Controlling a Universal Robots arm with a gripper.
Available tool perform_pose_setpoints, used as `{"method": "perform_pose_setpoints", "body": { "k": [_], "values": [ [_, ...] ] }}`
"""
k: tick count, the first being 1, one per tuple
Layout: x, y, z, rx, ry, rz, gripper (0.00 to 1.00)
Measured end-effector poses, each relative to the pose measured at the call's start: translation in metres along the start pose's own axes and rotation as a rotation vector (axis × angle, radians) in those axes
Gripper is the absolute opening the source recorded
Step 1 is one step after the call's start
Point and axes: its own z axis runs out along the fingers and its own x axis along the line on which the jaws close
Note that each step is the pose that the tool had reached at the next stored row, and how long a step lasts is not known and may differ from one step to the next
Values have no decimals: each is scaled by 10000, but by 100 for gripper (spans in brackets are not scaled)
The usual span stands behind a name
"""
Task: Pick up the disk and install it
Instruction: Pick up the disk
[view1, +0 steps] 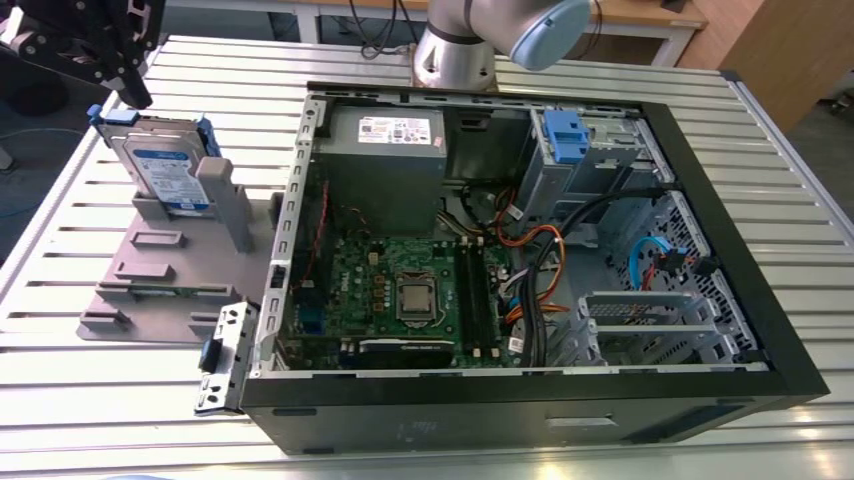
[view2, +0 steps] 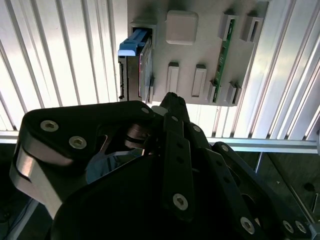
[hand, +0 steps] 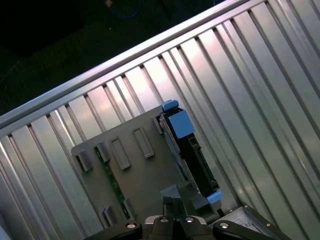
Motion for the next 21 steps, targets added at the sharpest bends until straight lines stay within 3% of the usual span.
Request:
{"method": "perform_pose_setpoints", "body": {
  "k": [21],
  "values": [
    [0, 0, 0, -7, 11, -282, 11]
  ]
}}
